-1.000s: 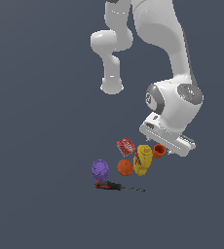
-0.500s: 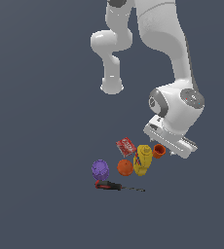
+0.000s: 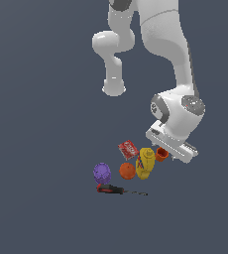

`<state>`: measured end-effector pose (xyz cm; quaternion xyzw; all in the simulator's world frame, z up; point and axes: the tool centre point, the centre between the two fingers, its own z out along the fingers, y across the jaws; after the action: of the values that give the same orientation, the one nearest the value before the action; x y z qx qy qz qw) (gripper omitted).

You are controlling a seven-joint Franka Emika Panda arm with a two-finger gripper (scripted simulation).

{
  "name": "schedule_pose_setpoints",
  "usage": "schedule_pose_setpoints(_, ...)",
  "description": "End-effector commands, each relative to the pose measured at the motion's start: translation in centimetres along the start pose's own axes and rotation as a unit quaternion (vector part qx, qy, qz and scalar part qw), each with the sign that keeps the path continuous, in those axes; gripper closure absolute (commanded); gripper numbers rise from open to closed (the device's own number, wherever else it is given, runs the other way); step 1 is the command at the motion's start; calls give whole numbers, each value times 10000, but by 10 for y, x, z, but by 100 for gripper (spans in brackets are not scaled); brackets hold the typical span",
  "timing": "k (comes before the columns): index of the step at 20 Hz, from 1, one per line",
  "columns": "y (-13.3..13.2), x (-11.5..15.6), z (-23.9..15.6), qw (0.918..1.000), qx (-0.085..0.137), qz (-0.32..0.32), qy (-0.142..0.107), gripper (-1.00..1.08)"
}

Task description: Pick up a designated object from a clutter of objects.

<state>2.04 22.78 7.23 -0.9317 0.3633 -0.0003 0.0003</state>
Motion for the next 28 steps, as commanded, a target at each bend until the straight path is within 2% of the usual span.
schedule_pose_setpoints(1,1,0,14,10000,-5,5,-3,-92)
schedule_pose_setpoints(9,0,0,34,10000,-4,12,-2,-92)
schedule_pose_setpoints(10,0,0,34,10000,-4,12,-2,108)
schedule_pose_setpoints(22,0,0,32,10000,2,10,0,108)
schedule_pose_setpoints(28,4,9,15,10000,2,10,0,108)
